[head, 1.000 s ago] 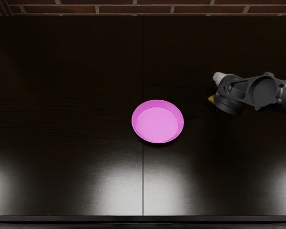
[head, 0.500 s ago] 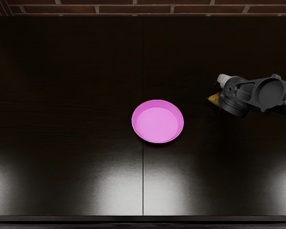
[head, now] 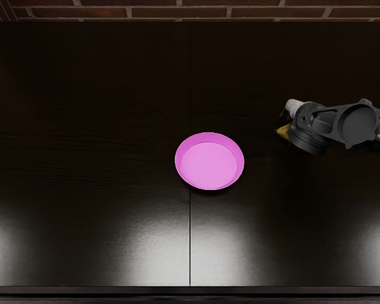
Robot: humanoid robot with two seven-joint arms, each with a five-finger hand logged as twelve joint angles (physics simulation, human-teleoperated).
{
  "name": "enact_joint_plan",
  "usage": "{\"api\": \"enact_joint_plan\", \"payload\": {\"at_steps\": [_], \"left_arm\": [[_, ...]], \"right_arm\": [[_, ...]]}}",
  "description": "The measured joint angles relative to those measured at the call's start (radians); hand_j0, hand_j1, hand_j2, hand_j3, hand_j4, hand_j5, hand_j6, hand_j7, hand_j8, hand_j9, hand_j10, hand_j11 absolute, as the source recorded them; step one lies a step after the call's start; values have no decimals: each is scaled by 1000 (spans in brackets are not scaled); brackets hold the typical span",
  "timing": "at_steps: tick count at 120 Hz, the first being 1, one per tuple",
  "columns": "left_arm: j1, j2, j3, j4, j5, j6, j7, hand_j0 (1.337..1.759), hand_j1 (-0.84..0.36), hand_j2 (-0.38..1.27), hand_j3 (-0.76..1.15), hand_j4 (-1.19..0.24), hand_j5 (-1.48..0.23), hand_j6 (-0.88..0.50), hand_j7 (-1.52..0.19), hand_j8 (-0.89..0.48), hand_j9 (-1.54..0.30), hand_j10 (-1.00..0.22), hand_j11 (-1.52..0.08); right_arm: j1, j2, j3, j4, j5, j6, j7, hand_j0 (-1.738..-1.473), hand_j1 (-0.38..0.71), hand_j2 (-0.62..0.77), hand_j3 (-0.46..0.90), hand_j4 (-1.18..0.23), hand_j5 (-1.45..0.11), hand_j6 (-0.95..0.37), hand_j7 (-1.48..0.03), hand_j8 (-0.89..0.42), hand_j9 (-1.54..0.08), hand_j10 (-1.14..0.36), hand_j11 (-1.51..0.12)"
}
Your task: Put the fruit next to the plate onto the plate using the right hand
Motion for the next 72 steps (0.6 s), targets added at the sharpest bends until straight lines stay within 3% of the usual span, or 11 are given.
{"api": "enact_joint_plan", "payload": {"at_steps": [72], "left_arm": [[-1, 0, 0, 0, 0, 0, 0, 1658, 349, 0, 0, 0, 0, 0, 0, 0, 0, 0, 0]], "right_arm": [[-20, -3, 4, -5, -4, 0, 0, -1658, 160, -82, -1, -431, -549, -425, -548, -402, -554, -429, -554]]}}
